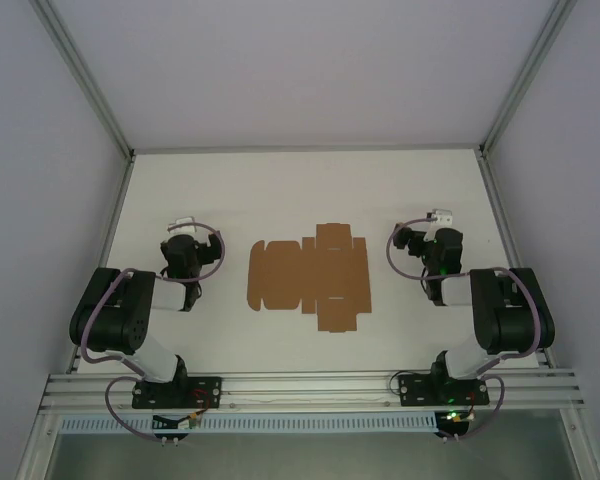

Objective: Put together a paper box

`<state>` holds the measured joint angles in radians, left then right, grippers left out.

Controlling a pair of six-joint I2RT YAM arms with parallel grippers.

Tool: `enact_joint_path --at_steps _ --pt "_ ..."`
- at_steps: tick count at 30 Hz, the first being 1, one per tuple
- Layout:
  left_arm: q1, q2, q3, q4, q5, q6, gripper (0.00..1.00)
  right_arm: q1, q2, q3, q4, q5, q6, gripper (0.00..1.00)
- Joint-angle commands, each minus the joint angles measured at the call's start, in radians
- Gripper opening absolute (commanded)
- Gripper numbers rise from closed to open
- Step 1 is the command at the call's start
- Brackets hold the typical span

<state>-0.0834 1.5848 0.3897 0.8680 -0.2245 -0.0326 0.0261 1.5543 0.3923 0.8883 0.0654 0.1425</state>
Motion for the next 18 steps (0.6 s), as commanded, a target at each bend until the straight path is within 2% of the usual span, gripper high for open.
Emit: enact_joint_path --at_steps 1,18 --pt "0.004 0.001 0.013 0.022 0.016 0.010 1.00 -0.005 -0.004 0.005 0.011 -0.019 0.004 1.00" --pt "0.004 0.002 0.016 0.016 0.017 0.010 1.00 -0.005 -0.003 0.007 0.006 -0.021 0.005 1.00"
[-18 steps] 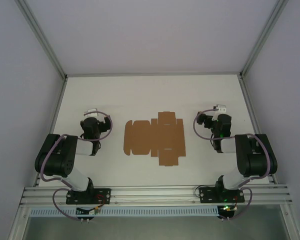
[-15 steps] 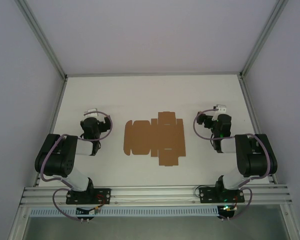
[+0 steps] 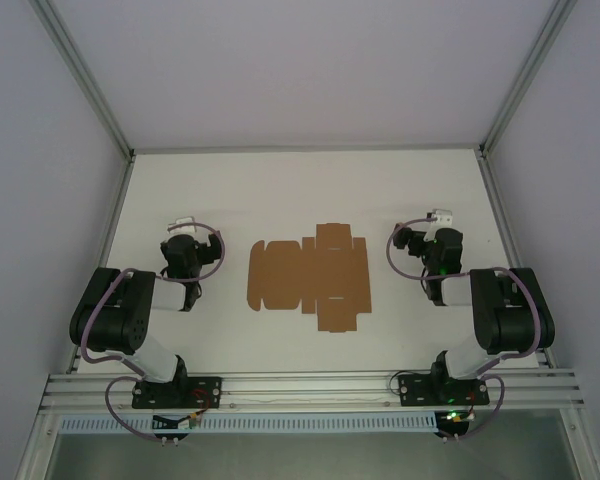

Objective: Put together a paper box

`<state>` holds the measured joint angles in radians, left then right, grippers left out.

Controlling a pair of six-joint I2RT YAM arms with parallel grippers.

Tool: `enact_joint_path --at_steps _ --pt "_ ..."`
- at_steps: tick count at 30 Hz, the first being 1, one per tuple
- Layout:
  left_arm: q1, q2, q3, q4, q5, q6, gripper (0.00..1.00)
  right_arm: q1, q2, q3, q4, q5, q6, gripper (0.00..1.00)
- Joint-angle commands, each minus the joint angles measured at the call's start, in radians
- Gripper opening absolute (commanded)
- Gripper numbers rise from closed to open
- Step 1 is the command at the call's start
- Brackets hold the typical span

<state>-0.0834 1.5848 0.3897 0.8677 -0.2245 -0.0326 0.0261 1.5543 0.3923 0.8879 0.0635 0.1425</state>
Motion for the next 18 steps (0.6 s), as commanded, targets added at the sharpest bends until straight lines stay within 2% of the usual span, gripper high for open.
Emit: enact_joint_path --at_steps 1,7,11,14,16,18 --pt "0.006 0.001 0.017 0.013 0.017 0.009 1.00 -0.006 -0.005 0.007 0.008 -0.019 0.005 1.00" --pt "0.005 -0.019 0.026 -0.017 0.004 0.006 1.00 -0.006 -0.013 0.007 0.003 -0.012 0.004 1.00" --pt "0.005 -0.109 0.121 -0.260 -0.058 -0.021 1.00 -0.004 -0.081 0.017 -0.070 0.006 0.007 1.00" --pt "0.005 -0.183 0.154 -0.373 -0.037 -0.019 1.00 -0.003 -0.128 0.050 -0.173 0.015 0.009 1.00" --pt "0.005 -0.226 0.168 -0.429 -0.026 -0.061 1.00 -0.003 -0.148 0.079 -0.236 0.022 0.008 1.00" --pt "0.004 -0.261 0.202 -0.512 0.032 -0.108 1.00 0.009 -0.179 0.114 -0.329 0.048 0.012 1.00"
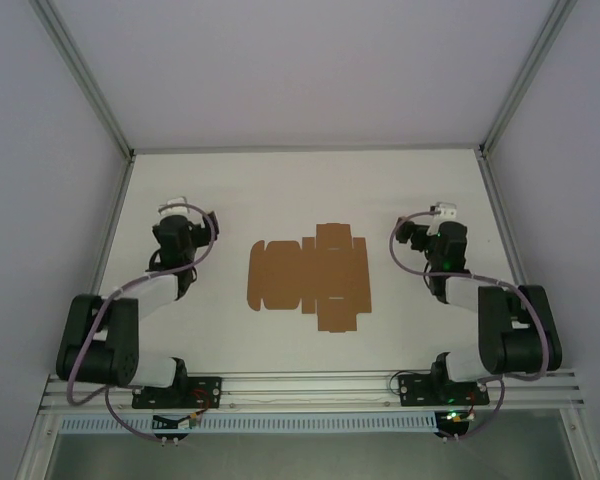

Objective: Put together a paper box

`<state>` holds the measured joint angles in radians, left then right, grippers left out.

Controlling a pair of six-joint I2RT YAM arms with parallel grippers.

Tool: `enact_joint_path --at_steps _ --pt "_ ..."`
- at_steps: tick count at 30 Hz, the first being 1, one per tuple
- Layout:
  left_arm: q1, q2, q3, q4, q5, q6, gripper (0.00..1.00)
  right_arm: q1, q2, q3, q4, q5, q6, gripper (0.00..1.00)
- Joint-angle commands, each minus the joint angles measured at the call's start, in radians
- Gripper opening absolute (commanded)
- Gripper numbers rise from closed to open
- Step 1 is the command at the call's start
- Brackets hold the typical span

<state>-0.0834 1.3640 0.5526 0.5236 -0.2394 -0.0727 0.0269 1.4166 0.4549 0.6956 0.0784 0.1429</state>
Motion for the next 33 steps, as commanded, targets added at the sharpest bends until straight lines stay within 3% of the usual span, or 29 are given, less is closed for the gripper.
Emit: enact_joint_path --at_steps 1,5,8,14,18,22,27,33 --pt "0.003 -0.051 0.060 -0.211 0.079 -0.090 1.00 0.017 -0.061 0.071 -0.186 0.044 0.016 1.00" --pt "-0.049 -0.090 0.152 -0.415 0.109 -0.206 1.00 0.097 -0.147 0.197 -0.482 0.071 0.064 1.00" --pt "-0.097 -0.108 0.180 -0.520 0.170 -0.300 1.00 0.146 -0.135 0.288 -0.721 0.107 0.276 1.00" --pt "-0.138 -0.108 0.170 -0.705 0.345 -0.461 1.00 0.316 -0.037 0.371 -1.004 -0.094 0.458 0.85" --pt "-0.157 -0.107 0.109 -0.678 0.477 -0.488 1.00 0.383 0.042 0.381 -1.048 -0.212 0.523 0.70" --pt "-0.159 -0.030 0.113 -0.679 0.593 -0.492 1.00 0.432 0.122 0.408 -1.067 -0.179 0.533 0.55" --pt "-0.162 0.127 0.157 -0.658 0.714 -0.494 0.96 0.433 0.205 0.427 -1.092 -0.078 0.515 0.51" --pt "-0.179 0.228 0.215 -0.636 0.760 -0.472 0.94 0.427 0.322 0.424 -1.072 -0.083 0.541 0.40"
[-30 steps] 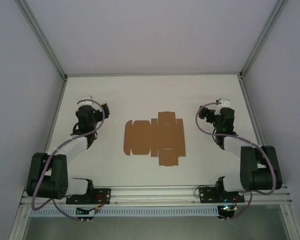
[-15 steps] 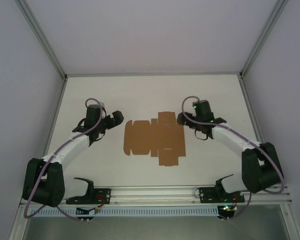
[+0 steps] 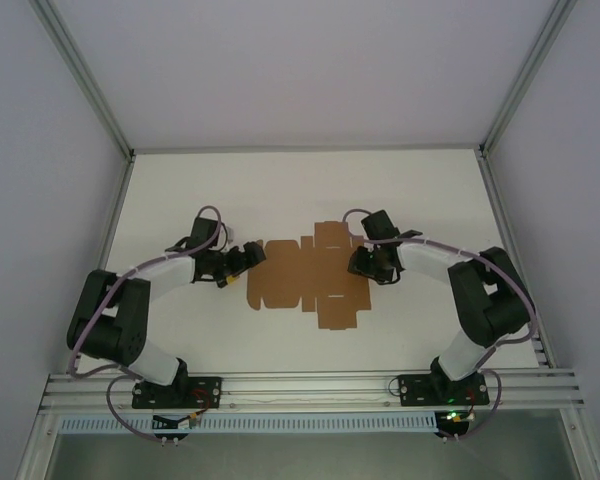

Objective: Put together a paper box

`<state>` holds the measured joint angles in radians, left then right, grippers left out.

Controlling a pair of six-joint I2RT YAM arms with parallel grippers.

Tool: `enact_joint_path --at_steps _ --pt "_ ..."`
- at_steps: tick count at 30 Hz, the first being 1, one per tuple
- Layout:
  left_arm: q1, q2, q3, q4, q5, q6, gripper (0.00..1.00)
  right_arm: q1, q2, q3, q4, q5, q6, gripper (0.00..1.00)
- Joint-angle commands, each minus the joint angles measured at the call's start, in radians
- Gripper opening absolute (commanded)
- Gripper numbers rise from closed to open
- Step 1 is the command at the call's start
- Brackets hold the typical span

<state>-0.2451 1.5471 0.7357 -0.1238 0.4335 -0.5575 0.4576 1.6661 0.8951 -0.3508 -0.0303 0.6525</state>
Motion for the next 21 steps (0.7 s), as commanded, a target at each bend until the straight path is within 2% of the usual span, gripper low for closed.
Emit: enact_joint_path --at_steps 1,6,13,16,21 --pt "-0.023 0.057 0.038 0.011 0.096 0.018 0.94 -0.005 0.082 -0.023 -0.026 0.028 0.036 0.38" --pt "-0.041 0.079 0.045 0.021 0.151 0.032 0.89 -0.005 0.099 -0.059 -0.016 0.016 0.055 0.37" --pt "-0.043 0.096 0.017 0.234 0.353 -0.032 0.85 -0.005 0.110 -0.094 0.023 -0.042 0.026 0.37" --pt "-0.043 0.068 0.027 0.248 0.373 -0.016 0.83 -0.006 0.113 -0.109 0.052 -0.061 0.014 0.37" --pt "-0.046 -0.049 0.018 0.202 0.316 0.010 0.78 -0.007 0.121 -0.131 0.078 -0.066 0.014 0.38"
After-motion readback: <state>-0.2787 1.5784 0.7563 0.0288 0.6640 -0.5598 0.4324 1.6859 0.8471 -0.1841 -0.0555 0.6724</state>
